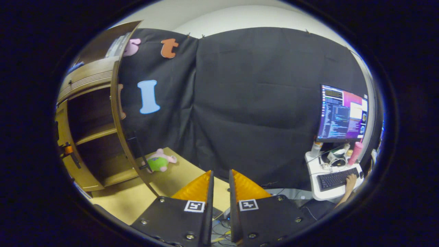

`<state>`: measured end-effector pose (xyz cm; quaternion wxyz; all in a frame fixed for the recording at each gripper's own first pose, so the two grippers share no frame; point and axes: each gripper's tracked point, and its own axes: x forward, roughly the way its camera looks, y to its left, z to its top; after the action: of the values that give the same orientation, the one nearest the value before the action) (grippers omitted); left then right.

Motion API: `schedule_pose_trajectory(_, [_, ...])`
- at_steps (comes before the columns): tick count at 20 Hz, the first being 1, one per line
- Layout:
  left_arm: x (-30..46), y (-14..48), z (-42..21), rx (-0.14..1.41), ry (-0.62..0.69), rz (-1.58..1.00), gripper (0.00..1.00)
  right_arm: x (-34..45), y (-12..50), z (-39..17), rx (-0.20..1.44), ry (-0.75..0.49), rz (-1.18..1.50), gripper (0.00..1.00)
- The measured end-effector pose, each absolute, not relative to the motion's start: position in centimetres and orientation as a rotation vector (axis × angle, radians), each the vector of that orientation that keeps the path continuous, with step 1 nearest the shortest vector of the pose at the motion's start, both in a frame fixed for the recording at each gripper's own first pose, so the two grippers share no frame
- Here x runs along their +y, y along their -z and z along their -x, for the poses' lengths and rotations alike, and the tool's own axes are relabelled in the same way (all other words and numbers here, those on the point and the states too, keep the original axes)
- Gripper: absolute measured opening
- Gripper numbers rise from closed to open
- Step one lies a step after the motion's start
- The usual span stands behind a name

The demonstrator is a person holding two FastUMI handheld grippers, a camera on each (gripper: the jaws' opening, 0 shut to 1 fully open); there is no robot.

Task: Open the right door of the double-door shoe cabinet with the right hand, and open the left door with the left hand.

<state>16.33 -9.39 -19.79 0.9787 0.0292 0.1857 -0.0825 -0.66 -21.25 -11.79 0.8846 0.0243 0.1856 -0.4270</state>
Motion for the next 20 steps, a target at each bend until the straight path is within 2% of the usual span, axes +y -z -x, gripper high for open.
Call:
schedule_pose_trajectory(3, [-9.3, 19.4, -14.6, 0.379, 0.194, -0.025, 0.35, -19.4, 12.6, -2.7, 0.398, 0.792, -0.052, 0.22])
schedule_pose_trajectory(4, [-9.1, 19.3, -13.8, 0.38, 0.202, -0.018, 0.33, -18.6, 12.9, -3.8, 0.406, 0.757, -0.051, 0.22])
schedule_pose_trajectory(9, [-8.1, 18.6, -10.7, 0.387, 0.205, 0.006, 0.35, -14.4, 14.1, -8.0, 0.446, 0.594, -0.02, 0.22])
schedule_pose_trajectory(20, [-5.6, 17.5, -5.5, 0.39, 0.173, 0.063, 0.33, -5.8, 16.3, -12.5, 0.495, 0.319, -0.03, 0.24])
